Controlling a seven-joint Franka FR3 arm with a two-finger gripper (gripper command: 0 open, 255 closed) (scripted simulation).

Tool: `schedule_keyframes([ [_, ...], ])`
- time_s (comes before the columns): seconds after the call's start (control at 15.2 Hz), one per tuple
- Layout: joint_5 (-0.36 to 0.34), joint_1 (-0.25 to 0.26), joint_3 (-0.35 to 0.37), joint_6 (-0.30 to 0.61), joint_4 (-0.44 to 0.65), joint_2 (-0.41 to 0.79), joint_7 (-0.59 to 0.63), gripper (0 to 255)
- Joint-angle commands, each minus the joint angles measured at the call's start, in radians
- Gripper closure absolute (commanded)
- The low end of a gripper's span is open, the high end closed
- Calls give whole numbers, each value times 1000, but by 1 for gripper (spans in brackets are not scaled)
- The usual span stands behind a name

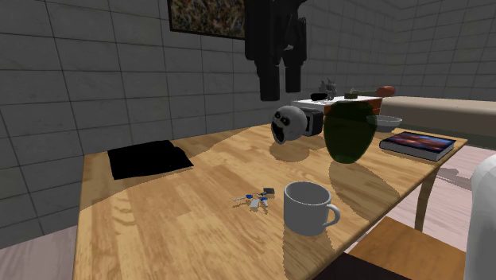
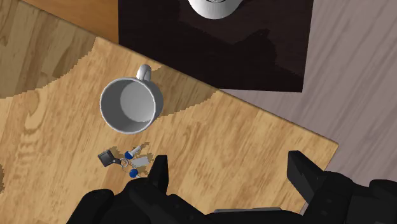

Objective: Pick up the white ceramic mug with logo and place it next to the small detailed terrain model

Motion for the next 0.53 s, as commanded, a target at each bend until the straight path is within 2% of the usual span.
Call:
schedule_keyframes([
  [0.0,0,0,0,0,0,0,0,0],
  [0.46,-77,-54,-137,169,-190,-44,-108,0],
])
